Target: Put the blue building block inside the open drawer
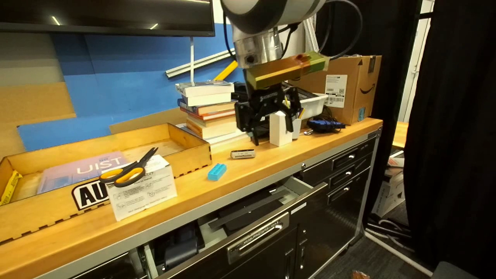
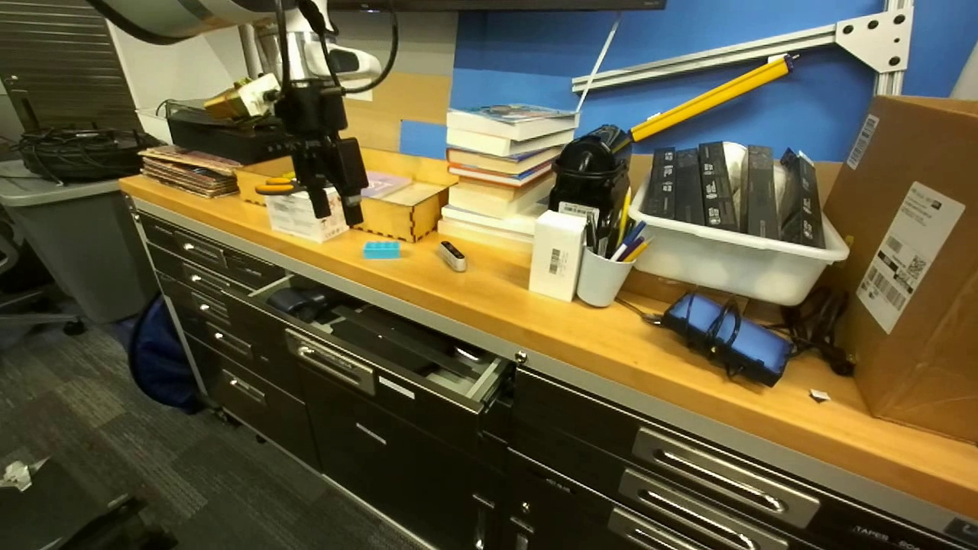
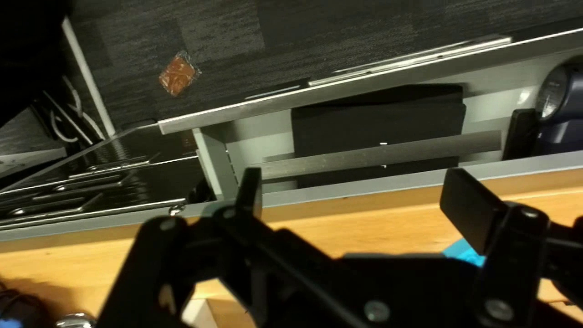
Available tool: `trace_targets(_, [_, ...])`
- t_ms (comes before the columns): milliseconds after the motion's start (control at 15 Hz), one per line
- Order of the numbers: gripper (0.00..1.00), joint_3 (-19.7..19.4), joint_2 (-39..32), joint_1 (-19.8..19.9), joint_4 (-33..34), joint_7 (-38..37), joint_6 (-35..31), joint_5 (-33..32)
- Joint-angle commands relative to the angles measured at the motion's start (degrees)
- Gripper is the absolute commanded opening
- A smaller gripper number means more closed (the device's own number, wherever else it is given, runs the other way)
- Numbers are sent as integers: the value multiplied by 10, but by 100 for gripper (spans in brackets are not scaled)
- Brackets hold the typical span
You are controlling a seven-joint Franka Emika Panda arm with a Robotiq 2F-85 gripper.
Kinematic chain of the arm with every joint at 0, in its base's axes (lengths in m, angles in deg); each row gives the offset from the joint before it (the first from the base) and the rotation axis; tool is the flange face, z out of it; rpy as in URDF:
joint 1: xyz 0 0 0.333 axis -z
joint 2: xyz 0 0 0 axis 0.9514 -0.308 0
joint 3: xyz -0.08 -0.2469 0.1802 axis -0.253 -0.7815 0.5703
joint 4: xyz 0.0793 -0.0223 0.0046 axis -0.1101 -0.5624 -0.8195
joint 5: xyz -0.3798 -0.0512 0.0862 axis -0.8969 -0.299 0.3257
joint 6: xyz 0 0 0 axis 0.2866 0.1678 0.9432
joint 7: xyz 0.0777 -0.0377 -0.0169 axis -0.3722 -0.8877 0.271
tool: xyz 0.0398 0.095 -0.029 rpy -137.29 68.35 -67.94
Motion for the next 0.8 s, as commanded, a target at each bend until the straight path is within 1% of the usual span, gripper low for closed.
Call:
trace_targets(0, [100,-8,-102,-32,90,-66,-26,31])
trace_targets(333, [100,-22,-196,-72,158,-133,-89,61])
trace_targets(733, [100,-60,-269,-118,202,-225,-168,37])
